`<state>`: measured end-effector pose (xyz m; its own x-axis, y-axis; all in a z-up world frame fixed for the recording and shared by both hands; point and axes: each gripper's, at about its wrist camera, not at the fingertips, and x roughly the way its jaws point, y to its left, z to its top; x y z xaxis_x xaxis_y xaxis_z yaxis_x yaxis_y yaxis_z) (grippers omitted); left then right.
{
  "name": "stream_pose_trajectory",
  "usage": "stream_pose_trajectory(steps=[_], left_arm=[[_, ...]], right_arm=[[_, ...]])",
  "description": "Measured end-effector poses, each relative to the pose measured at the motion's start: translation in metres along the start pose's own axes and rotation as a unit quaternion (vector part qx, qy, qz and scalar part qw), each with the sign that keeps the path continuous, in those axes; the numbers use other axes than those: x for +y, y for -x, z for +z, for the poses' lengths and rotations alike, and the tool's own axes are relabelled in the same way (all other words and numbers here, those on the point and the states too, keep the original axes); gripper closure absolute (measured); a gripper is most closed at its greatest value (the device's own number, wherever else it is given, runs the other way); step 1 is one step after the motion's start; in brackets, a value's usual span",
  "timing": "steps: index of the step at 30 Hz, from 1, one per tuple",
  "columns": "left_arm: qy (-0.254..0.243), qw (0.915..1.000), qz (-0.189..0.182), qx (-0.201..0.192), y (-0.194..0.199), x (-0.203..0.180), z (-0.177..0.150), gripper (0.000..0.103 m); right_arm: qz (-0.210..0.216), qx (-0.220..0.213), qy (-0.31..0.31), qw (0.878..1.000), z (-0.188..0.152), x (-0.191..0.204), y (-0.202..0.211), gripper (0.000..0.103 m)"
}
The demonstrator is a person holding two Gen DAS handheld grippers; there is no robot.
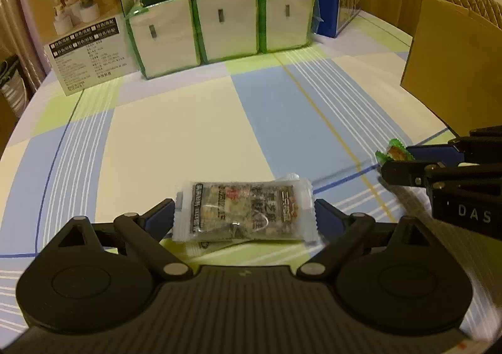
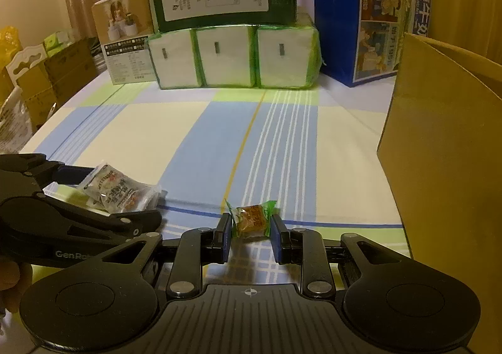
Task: Organize objects
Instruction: 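Lift and carry the snack packet and candy over the cardboard box with both tools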
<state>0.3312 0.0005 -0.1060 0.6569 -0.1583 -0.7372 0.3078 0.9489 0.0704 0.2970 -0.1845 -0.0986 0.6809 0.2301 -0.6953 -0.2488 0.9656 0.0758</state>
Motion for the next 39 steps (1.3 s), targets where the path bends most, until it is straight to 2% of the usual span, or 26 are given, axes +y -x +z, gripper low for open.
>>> stream_pose_trajectory(steps=[5,7,15,23,28,35,39], left_arm=[[0.016,0.9998,0.006,-0.004,0.004,0.001,-0.001,0.019],[0.020,0.9997,0.005,-0.010,0.009,0.001,0.000,0.027],[0.034,0.9994,0.006,0.003,0.027,0.003,-0.006,0.030],[0.061,0.9982,-0.004,0.003,0.061,0.002,-0.024,0.030],[0.072,0.9974,-0.001,0.005,0.092,-0.004,-0.034,0.030],[0.075,0.9967,0.018,-0.025,0.160,-0.022,-0.043,0.030],[0.081,0.9958,0.016,-0.040,0.198,-0.038,-0.048,0.030]], right_arm=[[0.003,-0.001,0.001,1.000,0.001,0.002,0.002,0.080],[0.004,-0.001,0.000,1.000,0.002,0.002,0.004,0.080],[0.010,-0.003,-0.001,1.000,0.002,0.008,0.017,0.080],[0.014,-0.006,0.004,1.000,-0.005,0.018,0.046,0.080],[0.015,-0.013,0.018,1.000,-0.014,0.030,0.079,0.080],[0.005,-0.032,0.013,0.999,-0.030,0.033,0.151,0.080],[-0.006,-0.040,0.006,0.999,-0.040,0.029,0.198,0.080]])
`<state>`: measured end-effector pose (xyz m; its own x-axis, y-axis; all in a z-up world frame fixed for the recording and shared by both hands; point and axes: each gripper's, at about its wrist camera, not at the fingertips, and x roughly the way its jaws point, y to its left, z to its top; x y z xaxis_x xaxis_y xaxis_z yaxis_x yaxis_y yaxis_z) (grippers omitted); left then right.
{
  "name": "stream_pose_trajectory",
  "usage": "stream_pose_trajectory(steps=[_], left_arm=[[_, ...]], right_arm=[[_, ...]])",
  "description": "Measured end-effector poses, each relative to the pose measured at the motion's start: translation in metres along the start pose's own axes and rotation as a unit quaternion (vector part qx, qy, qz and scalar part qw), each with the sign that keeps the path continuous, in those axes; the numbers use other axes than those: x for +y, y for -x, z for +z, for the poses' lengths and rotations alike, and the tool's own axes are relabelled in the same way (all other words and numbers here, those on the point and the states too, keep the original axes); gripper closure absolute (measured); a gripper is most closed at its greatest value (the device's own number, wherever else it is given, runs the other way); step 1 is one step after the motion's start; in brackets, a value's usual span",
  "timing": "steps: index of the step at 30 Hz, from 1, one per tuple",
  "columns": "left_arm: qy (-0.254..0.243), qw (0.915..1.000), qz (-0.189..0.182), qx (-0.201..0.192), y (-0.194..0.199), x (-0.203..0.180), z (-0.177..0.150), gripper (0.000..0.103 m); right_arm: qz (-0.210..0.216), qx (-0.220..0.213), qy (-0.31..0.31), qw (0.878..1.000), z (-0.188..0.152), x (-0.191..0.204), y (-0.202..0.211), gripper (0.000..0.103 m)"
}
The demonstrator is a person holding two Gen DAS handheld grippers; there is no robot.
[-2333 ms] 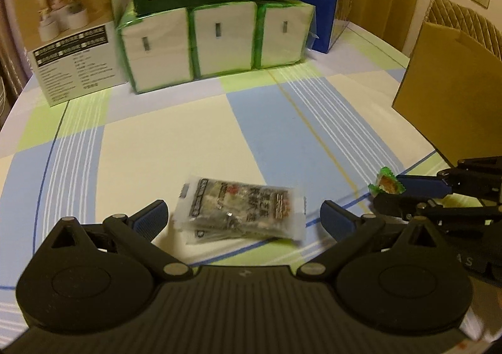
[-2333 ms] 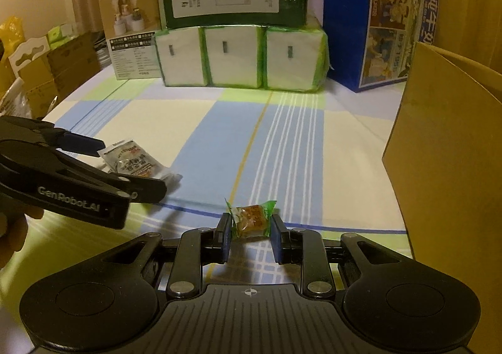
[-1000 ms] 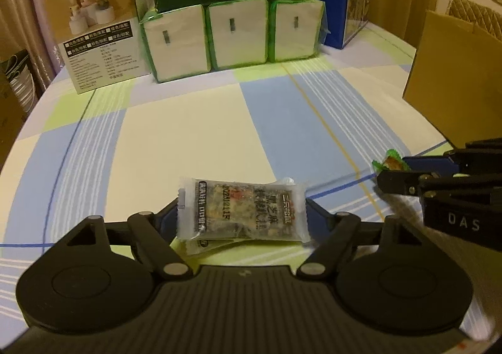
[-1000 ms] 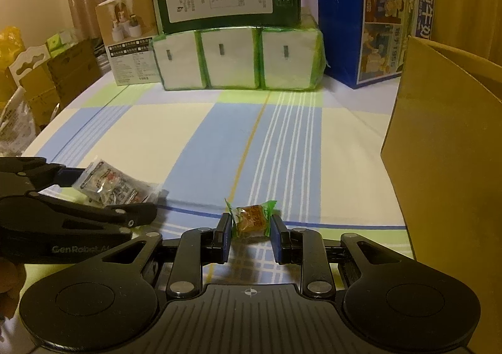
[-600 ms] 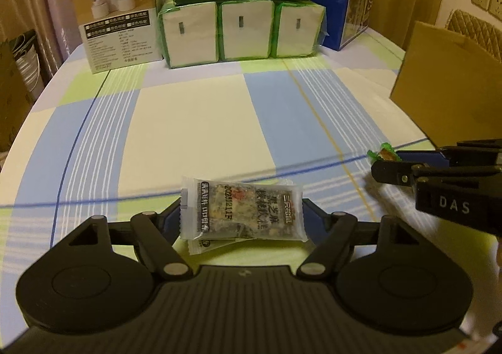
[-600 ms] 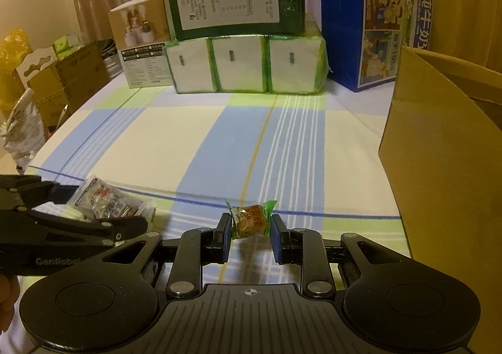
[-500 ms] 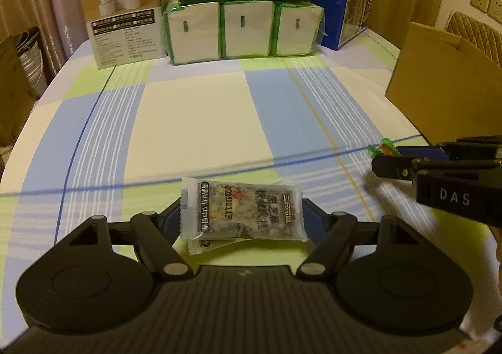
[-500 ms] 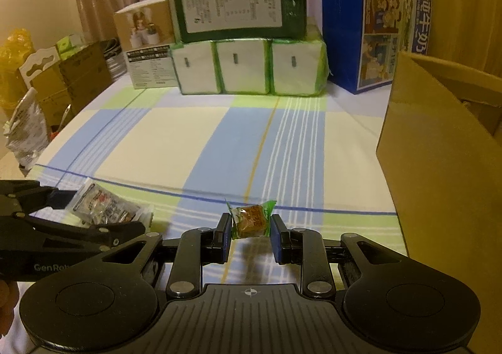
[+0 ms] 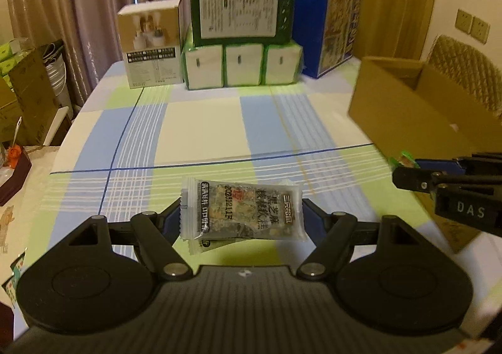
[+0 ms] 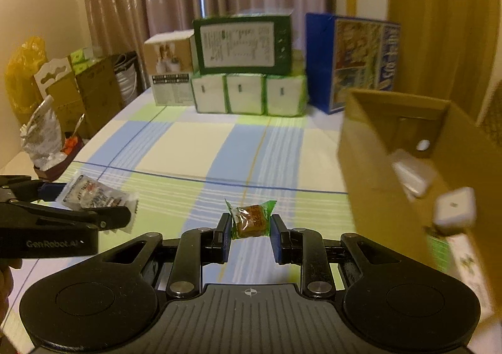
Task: Organize objects
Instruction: 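Lift and carry the snack packet and candy over the cardboard box with both tools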
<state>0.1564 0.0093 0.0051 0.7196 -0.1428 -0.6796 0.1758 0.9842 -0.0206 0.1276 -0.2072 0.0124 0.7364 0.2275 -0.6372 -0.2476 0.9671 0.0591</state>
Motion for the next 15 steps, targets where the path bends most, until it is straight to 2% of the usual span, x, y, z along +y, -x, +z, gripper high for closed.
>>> stream_pose_trajectory(steps=[6,15], left_arm=[[0.010,0.9997,-0.006,-0.023,0.055,-0.022,-0.007,0.030],[0.016,0.9993,-0.022,-0.026,0.111,-0.061,-0.018,0.030]], right_arm=[[-0.022,-0.007,-0.005,1.000,-0.010,-0.011,0.057,0.080],[-0.049,-0.018,-0.018,0.998,-0.027,-0.037,0.121,0.080]])
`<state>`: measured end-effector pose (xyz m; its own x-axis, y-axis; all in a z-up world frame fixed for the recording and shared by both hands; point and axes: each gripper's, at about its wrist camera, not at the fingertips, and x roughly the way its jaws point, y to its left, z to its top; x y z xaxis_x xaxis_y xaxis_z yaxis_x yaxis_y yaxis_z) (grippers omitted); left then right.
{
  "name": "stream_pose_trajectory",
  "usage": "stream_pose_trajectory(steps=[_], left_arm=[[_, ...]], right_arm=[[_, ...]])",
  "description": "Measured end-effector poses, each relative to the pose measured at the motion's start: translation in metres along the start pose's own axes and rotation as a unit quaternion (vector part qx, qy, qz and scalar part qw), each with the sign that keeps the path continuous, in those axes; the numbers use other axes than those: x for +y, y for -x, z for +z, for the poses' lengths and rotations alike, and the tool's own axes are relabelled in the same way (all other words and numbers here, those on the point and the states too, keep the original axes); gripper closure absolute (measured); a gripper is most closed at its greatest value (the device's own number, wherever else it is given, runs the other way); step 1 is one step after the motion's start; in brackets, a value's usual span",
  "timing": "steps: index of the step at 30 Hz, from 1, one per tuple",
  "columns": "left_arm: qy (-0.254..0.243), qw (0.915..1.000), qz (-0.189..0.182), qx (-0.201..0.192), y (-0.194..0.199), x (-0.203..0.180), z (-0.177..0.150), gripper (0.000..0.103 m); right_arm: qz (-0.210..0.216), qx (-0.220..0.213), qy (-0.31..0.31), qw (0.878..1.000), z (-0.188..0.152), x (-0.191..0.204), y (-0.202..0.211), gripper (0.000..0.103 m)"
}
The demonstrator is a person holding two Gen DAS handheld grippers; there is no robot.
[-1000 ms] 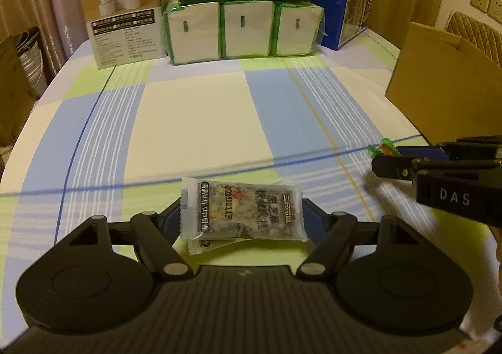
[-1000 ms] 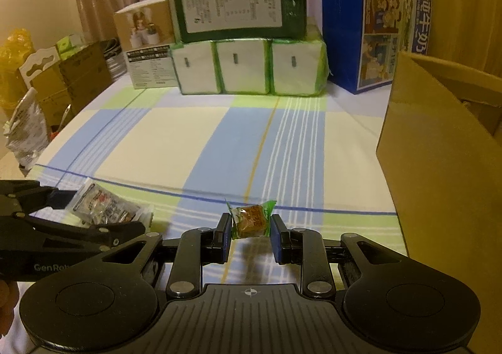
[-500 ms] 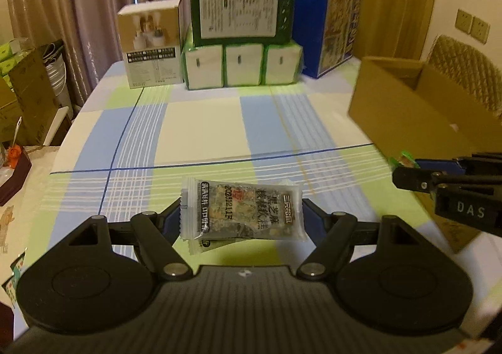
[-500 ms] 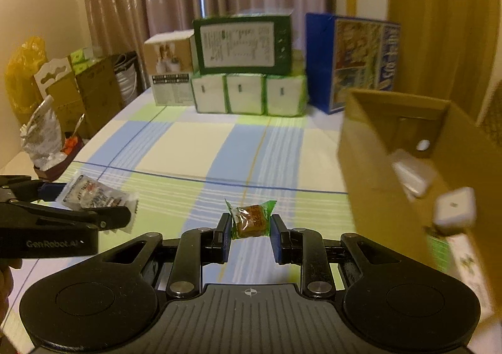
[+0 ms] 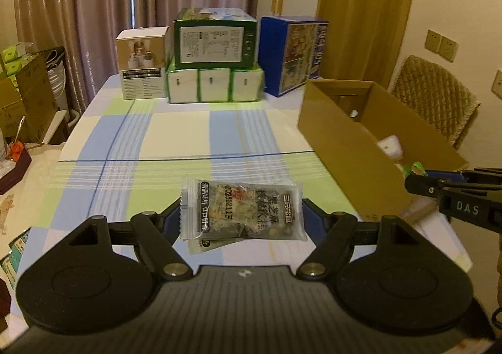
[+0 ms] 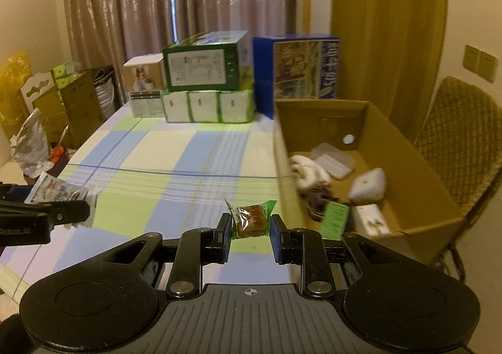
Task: Organize objects
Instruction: 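Lift and carry the snack packet and candy over the cardboard box with both tools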
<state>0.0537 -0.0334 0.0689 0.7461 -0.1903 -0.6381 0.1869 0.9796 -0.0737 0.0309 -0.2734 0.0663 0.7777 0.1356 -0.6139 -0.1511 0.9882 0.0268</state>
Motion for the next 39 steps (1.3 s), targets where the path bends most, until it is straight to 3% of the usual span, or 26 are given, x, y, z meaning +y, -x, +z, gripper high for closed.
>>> stream_pose_trajectory(steps=[13,25,39], left_arm=[[-0.026,0.9987,-0.043,0.007,0.033,-0.094,-0.011,0.030],[-0.070,0.9927,-0.094,0.027,0.020,-0.187,-0.012,0.030],[-0.083,0.9902,-0.104,0.043,0.003,-0.230,-0.007,0.030]], right_arm=[[-0.032,-0.003,-0.027,0.999,-0.023,-0.066,0.065,0.080],[-0.066,0.001,-0.051,0.996,-0.035,-0.139,0.097,0.080],[-0.078,0.022,-0.056,0.995,-0.038,-0.175,0.093,0.080]])
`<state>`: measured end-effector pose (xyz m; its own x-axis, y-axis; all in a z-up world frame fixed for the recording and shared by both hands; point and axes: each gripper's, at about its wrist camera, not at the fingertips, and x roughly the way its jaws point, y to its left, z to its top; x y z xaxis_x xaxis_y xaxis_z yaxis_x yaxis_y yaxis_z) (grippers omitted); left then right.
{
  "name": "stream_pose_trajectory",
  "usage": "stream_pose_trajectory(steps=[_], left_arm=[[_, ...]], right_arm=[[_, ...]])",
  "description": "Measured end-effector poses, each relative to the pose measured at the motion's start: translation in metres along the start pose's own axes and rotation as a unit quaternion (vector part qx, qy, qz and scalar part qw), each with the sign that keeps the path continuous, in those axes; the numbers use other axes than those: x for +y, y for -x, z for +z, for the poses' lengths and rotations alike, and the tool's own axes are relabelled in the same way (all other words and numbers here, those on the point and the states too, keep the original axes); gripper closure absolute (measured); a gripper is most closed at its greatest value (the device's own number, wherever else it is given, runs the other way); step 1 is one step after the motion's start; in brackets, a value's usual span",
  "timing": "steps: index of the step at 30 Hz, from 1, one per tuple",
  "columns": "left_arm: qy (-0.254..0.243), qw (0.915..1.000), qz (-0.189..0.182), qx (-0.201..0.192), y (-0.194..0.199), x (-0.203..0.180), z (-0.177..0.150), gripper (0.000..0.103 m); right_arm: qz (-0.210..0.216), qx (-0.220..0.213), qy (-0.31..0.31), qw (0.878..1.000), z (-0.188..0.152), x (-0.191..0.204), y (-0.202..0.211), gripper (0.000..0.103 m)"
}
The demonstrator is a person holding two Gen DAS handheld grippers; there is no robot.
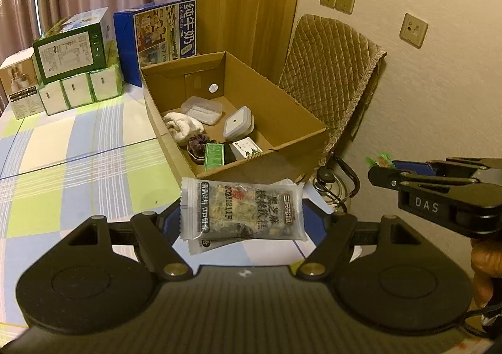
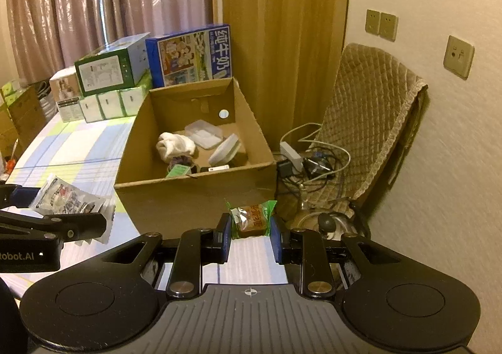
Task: Organize objects
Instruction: 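Lift and carry the snack packet and candy over the cardboard box with both tools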
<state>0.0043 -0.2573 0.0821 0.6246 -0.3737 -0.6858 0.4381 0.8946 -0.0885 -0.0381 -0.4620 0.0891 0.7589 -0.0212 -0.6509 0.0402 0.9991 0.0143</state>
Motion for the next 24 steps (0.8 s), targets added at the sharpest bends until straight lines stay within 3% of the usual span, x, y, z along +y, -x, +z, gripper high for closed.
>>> stream_pose_trajectory(steps=[24], left_arm=[[0.045,0.9989,0.012,0.002,-0.027,0.020,0.061,0.030]], right_arm=[[0.035,0.000,0.038,0.999,0.065,0.010,-0.043,0.080]])
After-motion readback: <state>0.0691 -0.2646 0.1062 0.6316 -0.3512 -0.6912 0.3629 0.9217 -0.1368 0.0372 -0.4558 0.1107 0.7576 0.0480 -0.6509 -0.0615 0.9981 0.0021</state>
